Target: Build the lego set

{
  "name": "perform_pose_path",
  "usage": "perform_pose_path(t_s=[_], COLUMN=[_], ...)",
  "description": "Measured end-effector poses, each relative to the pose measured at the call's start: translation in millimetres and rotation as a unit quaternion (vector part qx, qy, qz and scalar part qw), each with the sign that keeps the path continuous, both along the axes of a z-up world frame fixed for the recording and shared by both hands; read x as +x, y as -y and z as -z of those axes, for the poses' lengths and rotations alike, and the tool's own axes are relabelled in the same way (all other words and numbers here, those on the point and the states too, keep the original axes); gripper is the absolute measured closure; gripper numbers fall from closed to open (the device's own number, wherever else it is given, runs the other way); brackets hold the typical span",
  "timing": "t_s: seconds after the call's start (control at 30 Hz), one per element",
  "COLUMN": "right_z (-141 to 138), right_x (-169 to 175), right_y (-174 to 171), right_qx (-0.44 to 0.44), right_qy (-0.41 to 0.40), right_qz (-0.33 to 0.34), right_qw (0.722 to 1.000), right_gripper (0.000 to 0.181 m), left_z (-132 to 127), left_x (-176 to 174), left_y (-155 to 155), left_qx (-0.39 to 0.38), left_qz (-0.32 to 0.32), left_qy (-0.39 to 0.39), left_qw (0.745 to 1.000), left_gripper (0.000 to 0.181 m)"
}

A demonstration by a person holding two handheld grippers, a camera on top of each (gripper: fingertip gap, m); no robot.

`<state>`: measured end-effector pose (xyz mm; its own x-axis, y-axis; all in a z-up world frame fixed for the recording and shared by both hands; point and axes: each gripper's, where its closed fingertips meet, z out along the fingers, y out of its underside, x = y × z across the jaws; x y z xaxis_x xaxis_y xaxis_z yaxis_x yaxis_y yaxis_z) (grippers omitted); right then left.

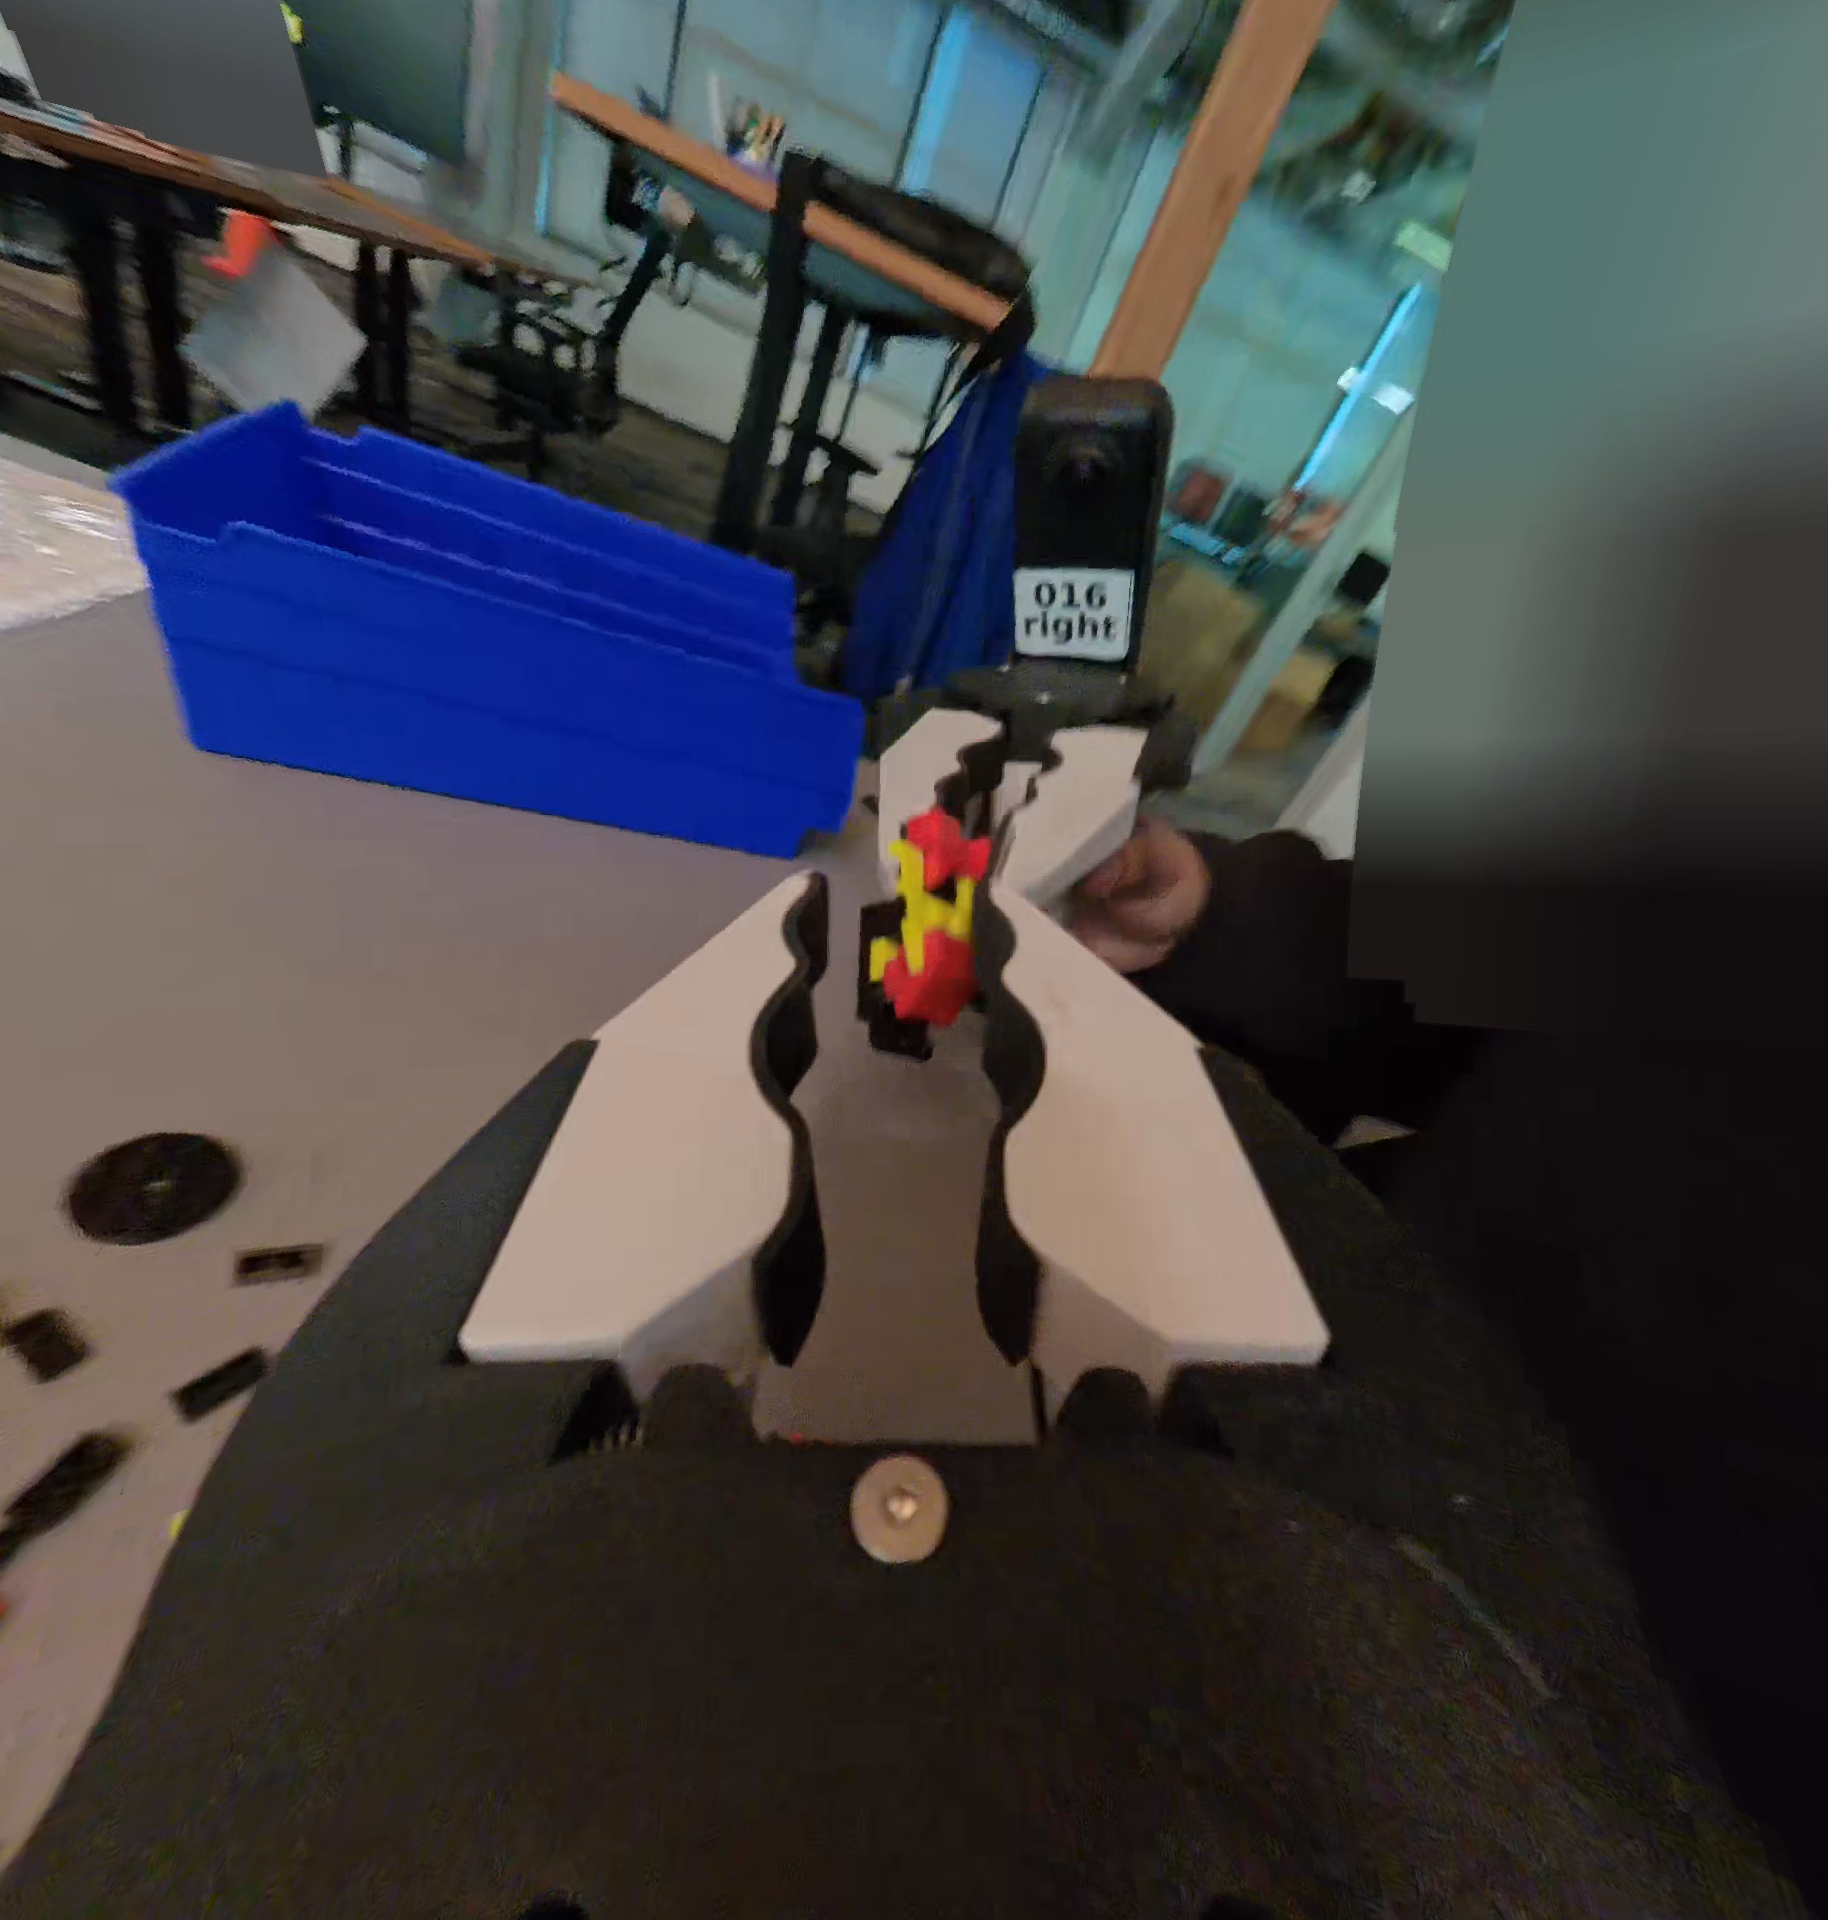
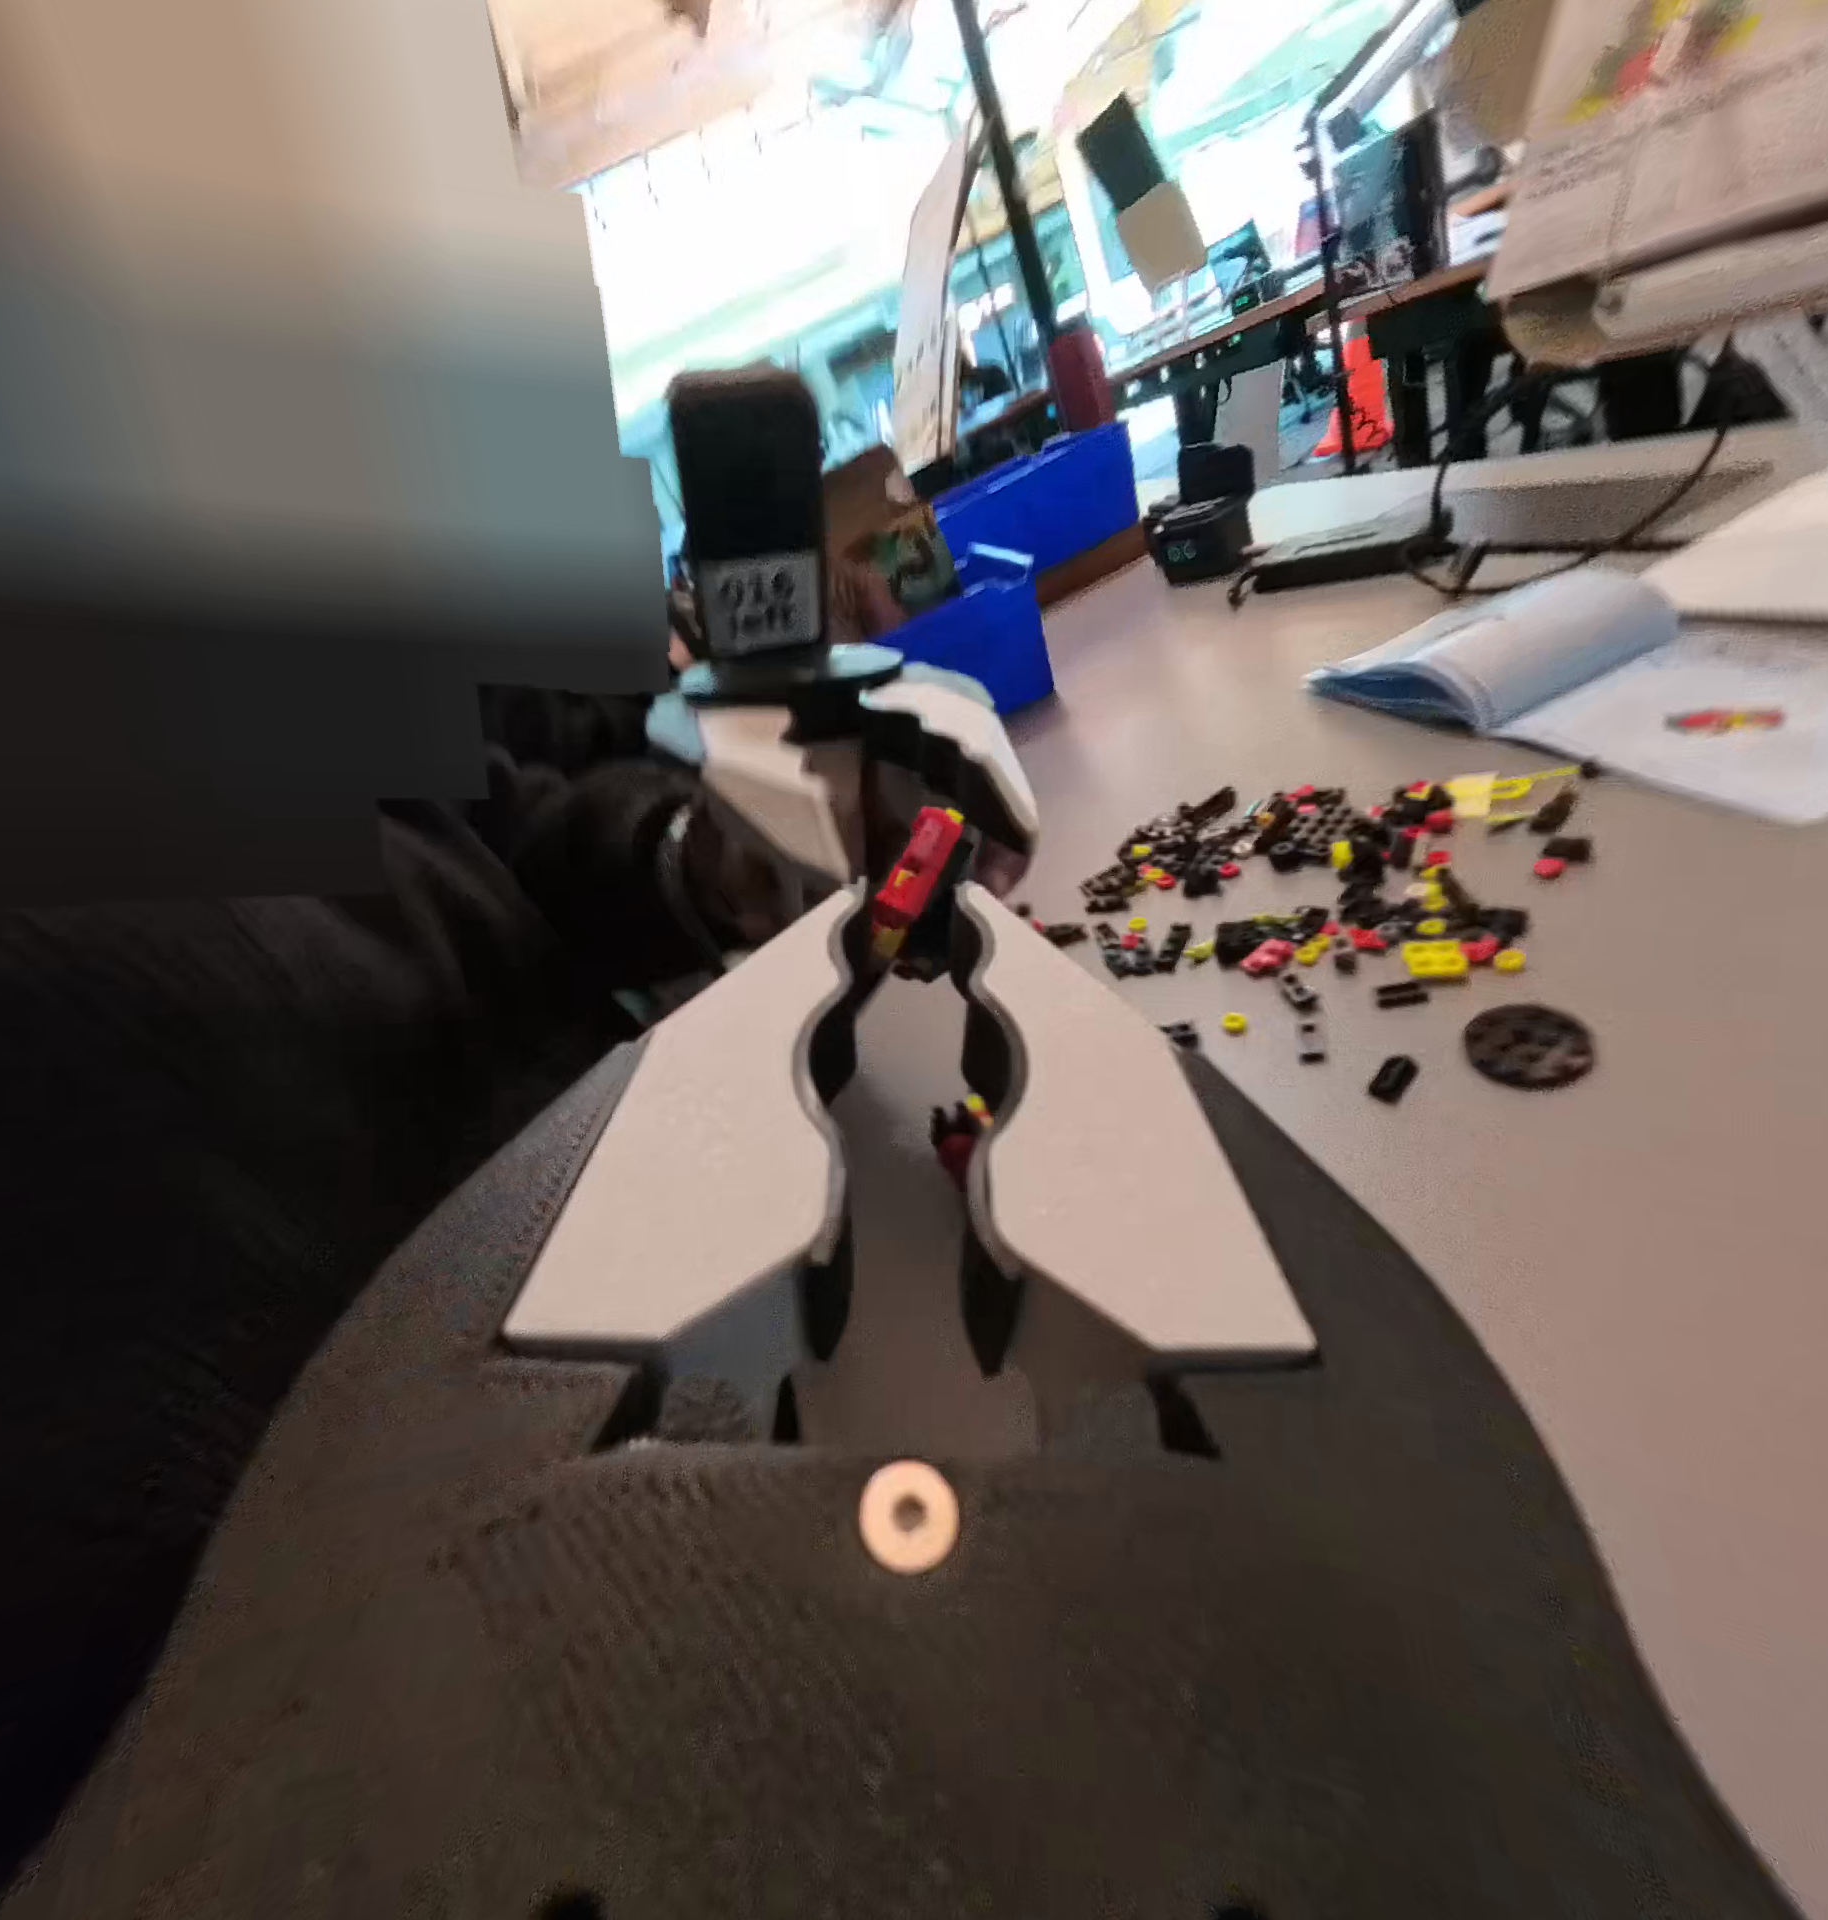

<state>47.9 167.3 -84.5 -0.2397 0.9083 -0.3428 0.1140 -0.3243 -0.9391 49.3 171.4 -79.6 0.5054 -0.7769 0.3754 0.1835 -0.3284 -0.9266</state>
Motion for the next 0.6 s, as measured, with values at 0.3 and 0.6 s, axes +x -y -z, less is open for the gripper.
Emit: perform_pose_path(t_s=[0.3,0.6], right_z=[1.2,-2.6], right_x=[-3.8,-4.8], right_y=[39.0,43.1], right_qx=[0.177,0.194], right_qy=[-0.020,-0.037], right_qz=[-0.045,-0.043], right_qw=[0.983,0.979], right_gripper=[0.170,0.171], left_z=[-9.4,-10.4], left_x=[-1.4,-1.2], left_y=[30.2,45.8], left_qx=[0.039,0.067], left_qz=[0.050,0.105], left_qy=[-0.016,-0.005], left_qw=[0.998,0.992], left_gripper=[0.170,0.163])
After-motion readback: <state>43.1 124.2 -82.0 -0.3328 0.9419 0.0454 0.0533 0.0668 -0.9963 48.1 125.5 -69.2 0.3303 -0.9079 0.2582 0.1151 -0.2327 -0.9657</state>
